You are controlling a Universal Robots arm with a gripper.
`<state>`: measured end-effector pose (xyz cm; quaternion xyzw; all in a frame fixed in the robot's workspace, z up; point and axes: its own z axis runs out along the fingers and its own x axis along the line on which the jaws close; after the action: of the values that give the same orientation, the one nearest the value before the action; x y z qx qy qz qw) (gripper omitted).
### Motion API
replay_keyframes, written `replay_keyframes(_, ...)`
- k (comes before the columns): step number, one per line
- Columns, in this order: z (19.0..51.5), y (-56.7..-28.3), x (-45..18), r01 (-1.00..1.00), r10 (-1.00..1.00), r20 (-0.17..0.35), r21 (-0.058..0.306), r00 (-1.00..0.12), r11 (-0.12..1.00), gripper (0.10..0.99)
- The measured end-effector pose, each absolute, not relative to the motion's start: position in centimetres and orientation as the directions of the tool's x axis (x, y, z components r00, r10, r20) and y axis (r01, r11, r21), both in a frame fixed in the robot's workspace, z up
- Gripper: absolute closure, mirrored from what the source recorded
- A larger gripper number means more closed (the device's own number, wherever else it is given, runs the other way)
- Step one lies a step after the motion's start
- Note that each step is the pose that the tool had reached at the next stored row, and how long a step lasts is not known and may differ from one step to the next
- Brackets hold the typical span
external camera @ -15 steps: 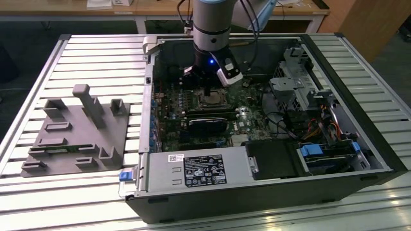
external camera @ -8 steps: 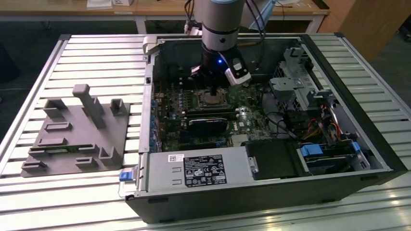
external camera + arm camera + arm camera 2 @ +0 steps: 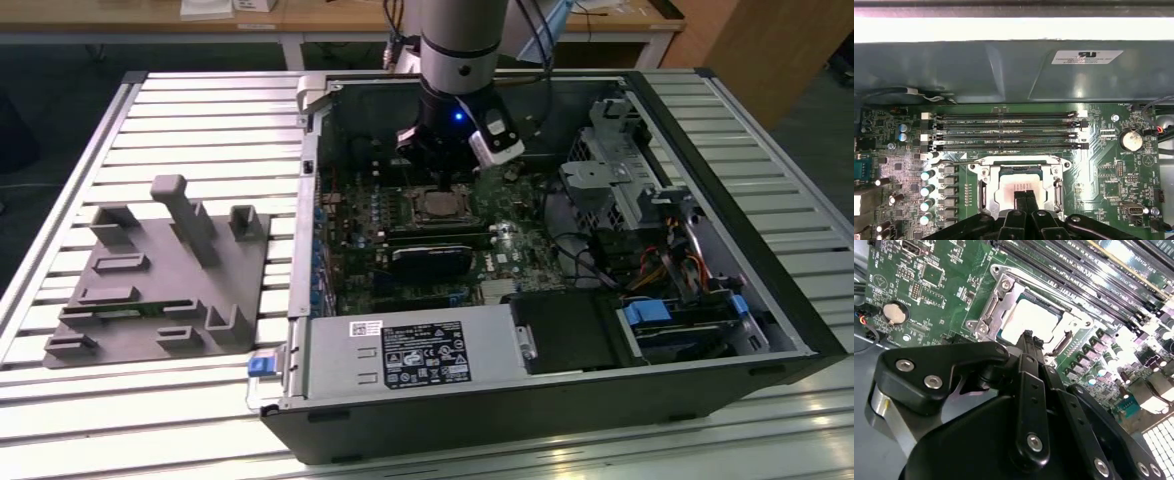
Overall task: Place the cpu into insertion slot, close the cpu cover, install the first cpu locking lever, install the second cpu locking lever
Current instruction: 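Close the cpu cover, then install the first cpu locking lever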
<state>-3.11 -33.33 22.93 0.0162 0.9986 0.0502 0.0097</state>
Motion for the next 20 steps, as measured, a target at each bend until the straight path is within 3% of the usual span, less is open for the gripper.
replay_keyframes(20,23.0,-33.3,-4.1,0.031,0.033,-0.018,0.1,-0.999,0.994,0.98)
